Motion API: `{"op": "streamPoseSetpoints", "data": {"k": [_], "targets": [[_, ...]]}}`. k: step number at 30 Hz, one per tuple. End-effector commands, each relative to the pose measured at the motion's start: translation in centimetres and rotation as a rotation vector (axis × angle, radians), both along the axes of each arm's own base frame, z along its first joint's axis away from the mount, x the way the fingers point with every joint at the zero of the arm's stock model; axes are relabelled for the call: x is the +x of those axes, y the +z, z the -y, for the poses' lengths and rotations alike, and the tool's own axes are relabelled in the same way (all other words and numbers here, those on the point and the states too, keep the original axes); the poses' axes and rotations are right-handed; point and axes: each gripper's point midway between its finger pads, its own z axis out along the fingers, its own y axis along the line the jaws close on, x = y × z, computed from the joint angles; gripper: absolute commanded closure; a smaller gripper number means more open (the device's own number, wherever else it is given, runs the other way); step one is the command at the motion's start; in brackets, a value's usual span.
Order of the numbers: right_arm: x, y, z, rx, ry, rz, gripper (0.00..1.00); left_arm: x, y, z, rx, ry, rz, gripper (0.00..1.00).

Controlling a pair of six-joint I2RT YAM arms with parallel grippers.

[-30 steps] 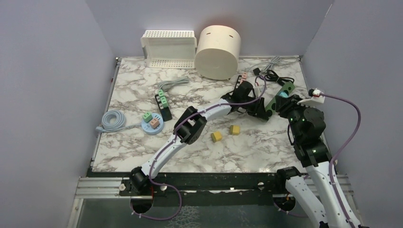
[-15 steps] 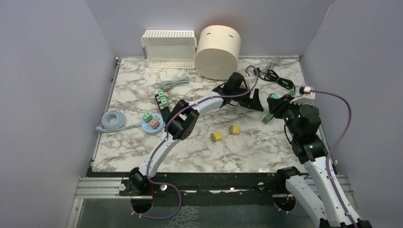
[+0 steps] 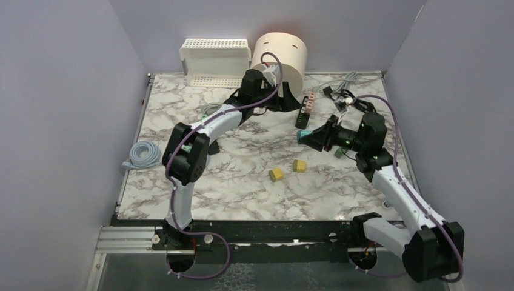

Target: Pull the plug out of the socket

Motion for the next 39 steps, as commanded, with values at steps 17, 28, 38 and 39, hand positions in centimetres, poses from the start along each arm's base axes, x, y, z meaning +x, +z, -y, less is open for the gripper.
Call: {"op": "streamPoseSetpoints", "data": {"k": [17, 28, 38, 39], "targets": [[3.1, -14.6, -4.6, -0.253, 0.156, -0.432, 0.94, 0.7, -1.4, -13.8, 0.211, 0.430, -0.022, 0.01], [4.1, -20.2, -6.5, -0.362, 0.160, -0.544, 0.86, -0.3, -1.6, -14.4, 0.228, 0.412, -0.019, 0.01], [4.6, -21.3, -7.2, -0.399, 0.149, -0.539, 0.72, -0.5, -1.8, -14.5, 0.233, 0.396, -0.023, 0.01], [4.5, -21.4, -7.3, -0.404, 0.152, -0.538, 0.71, -0.5, -1.8, -14.5, 0.233, 0.394, -0.023, 0.01]]}}
